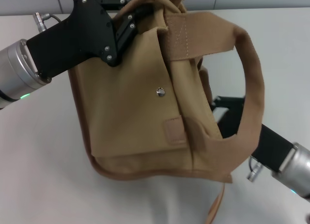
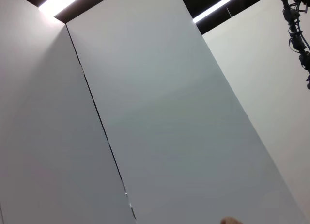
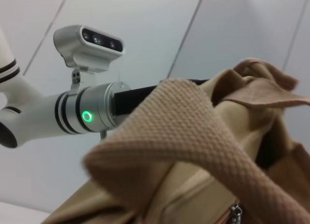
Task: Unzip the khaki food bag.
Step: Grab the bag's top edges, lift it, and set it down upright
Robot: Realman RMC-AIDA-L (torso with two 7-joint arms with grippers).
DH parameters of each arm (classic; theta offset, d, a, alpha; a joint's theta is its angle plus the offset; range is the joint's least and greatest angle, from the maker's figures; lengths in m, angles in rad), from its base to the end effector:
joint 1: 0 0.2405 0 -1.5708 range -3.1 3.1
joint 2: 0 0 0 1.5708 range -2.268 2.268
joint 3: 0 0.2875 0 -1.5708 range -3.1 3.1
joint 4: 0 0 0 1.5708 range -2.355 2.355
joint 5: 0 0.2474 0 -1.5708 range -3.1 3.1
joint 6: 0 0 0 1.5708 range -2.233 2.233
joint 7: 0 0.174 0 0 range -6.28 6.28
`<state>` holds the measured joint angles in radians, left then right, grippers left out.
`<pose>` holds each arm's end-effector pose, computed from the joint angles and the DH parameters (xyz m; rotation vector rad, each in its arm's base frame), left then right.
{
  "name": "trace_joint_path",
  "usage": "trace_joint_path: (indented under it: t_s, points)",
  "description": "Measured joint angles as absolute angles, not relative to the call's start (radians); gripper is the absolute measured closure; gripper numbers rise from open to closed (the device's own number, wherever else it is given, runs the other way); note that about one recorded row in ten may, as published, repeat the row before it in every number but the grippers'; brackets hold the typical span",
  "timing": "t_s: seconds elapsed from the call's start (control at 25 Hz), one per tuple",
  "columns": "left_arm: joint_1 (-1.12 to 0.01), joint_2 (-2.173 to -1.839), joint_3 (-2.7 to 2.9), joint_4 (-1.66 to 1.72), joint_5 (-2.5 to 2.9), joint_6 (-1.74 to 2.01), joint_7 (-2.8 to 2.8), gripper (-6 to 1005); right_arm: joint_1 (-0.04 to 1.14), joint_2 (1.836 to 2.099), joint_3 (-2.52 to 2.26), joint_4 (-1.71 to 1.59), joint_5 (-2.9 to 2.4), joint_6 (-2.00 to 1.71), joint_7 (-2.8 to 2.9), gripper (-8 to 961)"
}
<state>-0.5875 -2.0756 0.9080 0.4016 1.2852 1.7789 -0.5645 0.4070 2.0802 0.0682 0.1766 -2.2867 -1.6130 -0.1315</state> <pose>-0.2060 0.3781 -0.0280 -2.2572 0.3737 -1.3146 0.2829 0.2759 -0.1319 -2.1544 -0.2346 0.9631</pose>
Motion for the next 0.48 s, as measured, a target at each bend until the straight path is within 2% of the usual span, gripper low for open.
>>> trace_joint_path:
  t_s: [0.48]
  points:
    - [-0.591,-2.078,0.91,0.379,1.235,1.747,-0.562,939,0.199,2.08,0.061,-0.009,-2.355,-1.787,-0.027,852]
